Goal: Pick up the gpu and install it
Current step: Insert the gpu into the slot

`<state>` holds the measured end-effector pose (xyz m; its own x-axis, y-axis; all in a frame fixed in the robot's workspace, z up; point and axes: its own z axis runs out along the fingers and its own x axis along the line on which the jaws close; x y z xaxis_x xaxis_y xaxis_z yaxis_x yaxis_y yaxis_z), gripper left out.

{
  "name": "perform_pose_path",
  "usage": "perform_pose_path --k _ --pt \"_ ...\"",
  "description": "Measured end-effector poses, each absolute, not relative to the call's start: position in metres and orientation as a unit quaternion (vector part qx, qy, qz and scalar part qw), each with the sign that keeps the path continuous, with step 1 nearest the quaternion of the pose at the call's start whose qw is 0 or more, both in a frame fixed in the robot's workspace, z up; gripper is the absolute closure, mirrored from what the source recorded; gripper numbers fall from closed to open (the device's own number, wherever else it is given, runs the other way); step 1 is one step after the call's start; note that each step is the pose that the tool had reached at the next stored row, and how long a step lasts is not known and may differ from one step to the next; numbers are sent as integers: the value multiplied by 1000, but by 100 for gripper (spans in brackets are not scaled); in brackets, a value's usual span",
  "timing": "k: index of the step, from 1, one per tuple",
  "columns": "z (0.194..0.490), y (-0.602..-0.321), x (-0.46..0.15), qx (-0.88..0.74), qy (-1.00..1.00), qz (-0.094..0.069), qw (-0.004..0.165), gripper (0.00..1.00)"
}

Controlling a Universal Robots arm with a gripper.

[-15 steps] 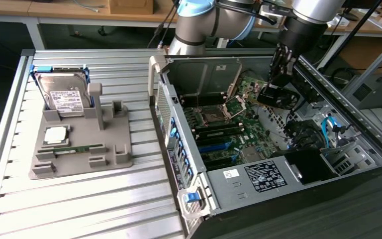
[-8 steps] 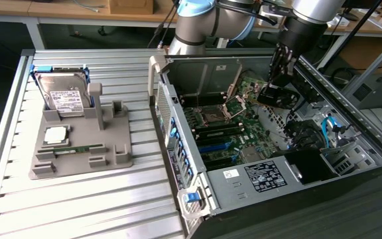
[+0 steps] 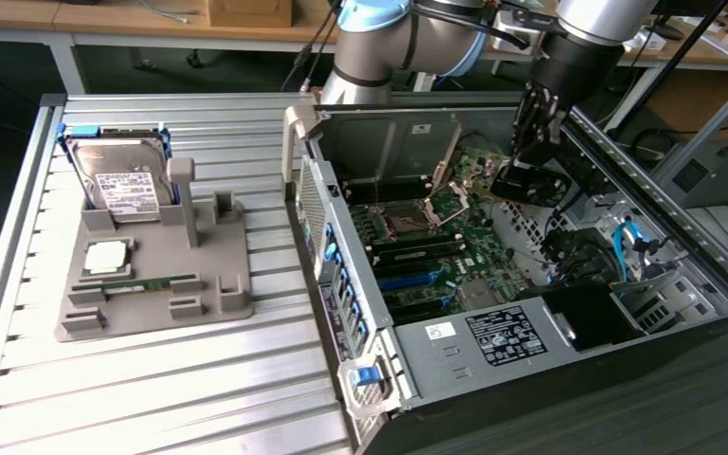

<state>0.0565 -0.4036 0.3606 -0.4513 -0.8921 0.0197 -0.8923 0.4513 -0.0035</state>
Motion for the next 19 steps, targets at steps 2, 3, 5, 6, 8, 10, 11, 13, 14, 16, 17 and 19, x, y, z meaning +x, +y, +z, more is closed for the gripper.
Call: perform_pose_path --k 2,3,5,6,8,10,11,13,14,16,17,19 --pt "361 -404 57 527 -850 7 7 73" --pt "361 -404 57 528 -849 7 7 73" --pt "361 -404 57 531 -848 7 7 73" --pt "361 -404 57 532 -847 7 7 73" --pt "361 -404 57 535 -845 7 7 73" --pt "361 -404 57 537 -843 7 7 73" --pt "361 -404 57 538 -843 7 7 73" --pt "361 -404 57 541 -841 7 7 73" --pt "361 -404 57 542 -840 7 7 73" --pt "361 -404 57 547 -837 7 7 73" --pt "361 -404 57 549 -836 7 7 73" --pt "361 -404 57 552 -834 7 7 73"
